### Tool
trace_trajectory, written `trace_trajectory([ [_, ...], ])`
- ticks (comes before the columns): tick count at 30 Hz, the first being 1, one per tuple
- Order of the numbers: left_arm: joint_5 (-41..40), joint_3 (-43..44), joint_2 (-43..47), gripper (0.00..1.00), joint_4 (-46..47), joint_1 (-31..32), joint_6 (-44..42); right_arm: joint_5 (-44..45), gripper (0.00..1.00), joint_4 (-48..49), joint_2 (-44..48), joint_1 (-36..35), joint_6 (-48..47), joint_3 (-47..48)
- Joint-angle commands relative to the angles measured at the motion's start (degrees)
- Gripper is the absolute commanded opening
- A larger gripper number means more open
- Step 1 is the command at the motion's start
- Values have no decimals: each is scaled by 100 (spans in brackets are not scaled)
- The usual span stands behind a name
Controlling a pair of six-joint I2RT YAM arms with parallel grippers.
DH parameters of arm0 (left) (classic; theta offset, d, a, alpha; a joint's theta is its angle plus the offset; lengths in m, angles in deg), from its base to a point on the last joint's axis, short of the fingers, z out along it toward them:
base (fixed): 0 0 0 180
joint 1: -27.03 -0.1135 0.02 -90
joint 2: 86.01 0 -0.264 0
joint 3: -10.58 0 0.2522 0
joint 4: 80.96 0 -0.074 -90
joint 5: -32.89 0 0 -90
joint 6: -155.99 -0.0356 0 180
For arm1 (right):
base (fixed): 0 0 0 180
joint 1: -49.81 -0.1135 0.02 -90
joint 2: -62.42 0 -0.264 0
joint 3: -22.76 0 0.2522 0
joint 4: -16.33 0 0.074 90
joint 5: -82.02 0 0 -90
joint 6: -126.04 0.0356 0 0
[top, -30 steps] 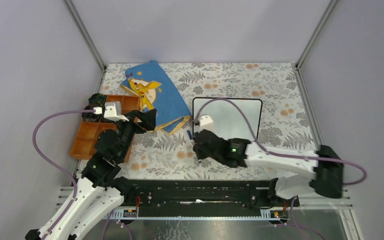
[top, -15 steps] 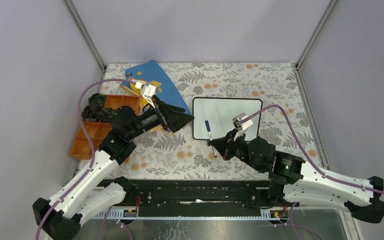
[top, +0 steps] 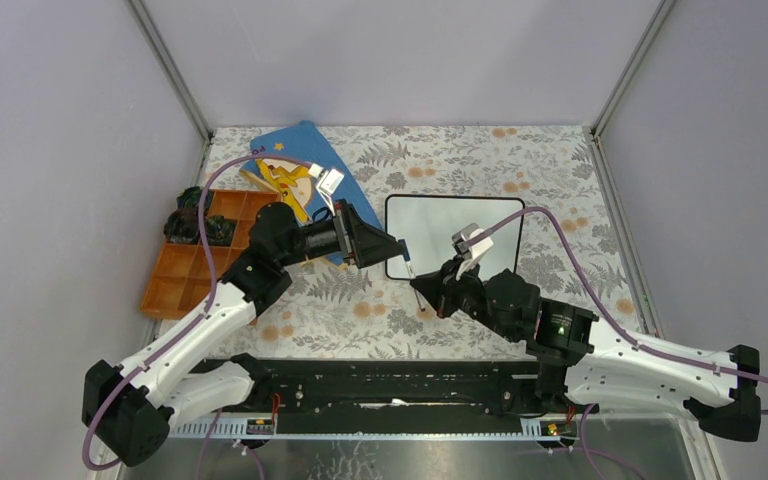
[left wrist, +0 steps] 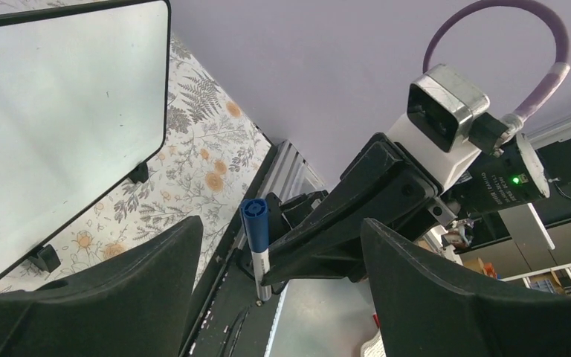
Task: Write a sentence on the whiteboard
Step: Open the whiteboard marker at the center of the board.
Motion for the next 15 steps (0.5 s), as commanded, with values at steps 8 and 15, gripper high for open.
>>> trace_trajectory([
  [8,-84,205,30,72,-246,74,-243,-217,0,627,-305,31,-104,496],
  [15,-146,201,46,57,-171,74,-247,-240,0,602,-405,28,-116,571],
])
